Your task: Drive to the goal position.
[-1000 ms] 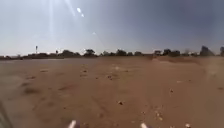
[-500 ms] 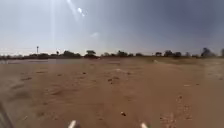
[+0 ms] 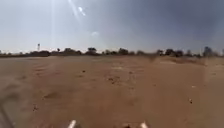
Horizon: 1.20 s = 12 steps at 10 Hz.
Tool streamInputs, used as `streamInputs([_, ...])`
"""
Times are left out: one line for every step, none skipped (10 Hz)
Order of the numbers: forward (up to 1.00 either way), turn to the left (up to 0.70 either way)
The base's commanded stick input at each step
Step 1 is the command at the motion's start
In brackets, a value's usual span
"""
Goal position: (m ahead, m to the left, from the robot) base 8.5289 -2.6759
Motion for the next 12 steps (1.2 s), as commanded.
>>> streamInputs([0.50,0.00])
streamInputs([0.50,0.00])
streamInputs([0.50,0.00])
streamInputs([0.50,0.00])
streamInputs([0.50,0.00])
streamInputs([0.50,0.00])
streamInputs([0.50,0.00])
streamInputs([0.50,0.00])
streamInputs([0.50,0.00])
streamInputs([0.50,0.00])
streamInputs([0.50,0.00])
streamInputs([0.50,0.00])
